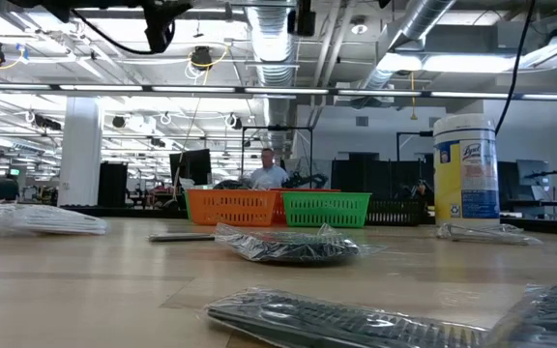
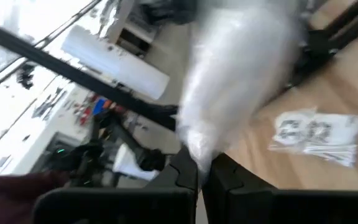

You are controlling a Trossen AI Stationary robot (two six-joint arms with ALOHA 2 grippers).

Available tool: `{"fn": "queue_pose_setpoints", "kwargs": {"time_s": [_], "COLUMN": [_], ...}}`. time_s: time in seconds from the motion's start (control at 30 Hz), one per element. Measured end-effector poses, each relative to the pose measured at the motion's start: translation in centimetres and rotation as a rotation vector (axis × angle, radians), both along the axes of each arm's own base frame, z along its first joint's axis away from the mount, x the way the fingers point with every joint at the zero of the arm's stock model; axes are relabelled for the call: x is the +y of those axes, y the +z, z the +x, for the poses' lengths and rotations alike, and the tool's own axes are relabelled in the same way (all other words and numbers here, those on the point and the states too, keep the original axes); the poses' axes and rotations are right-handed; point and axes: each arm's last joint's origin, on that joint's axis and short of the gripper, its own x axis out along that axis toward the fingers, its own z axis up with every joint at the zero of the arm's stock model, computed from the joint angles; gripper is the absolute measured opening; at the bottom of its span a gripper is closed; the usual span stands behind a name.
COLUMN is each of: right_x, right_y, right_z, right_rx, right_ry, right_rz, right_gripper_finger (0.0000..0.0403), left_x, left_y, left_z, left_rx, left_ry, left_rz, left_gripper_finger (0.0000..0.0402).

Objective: Pick & Place Travel size toiletries
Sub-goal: Put the vanity pack into the green bin

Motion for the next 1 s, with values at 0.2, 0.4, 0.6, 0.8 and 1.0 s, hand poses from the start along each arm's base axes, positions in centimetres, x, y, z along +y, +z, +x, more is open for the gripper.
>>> {"fn": "queue_pose_setpoints", "kwargs": {"time_s": [0.2,0.4,0.6,0.8,1.0], "right_x": [0.2,0.1,0.7,1.1,1.1], "right_y": [1.6,3.2,3.5,3.3,4.0], "right_z": [-1.3,-2.7,-2.7,-2.4,-2.4], "right_rx": [-0.032,-0.081,-0.112,-0.126,-0.191], "right_ry": [0.062,0.141,0.240,0.249,0.241], "right_rz": [0.013,0.019,0.031,0.022,0.009], "right_gripper_finger": [0.0000,0.0000,0.0000,0.0000,0.0000], "left_x": [0.2,0.5,1.0,1.8,1.7], "left_y": [-0.5,-1.0,-1.8,-1.5,-2.8], "left_z": [-0.1,0.5,3.3,5.8,7.5], "left_rx": [0.046,0.087,0.060,-0.132,-0.136], "left_ry": [-0.056,-0.149,-0.328,-0.411,-0.468], "left_rz": [0.001,-0.133,-0.228,-0.271,-0.323], "left_gripper_finger": [0.0239,0.0244,0.0244,0.0251,0.0249]}}
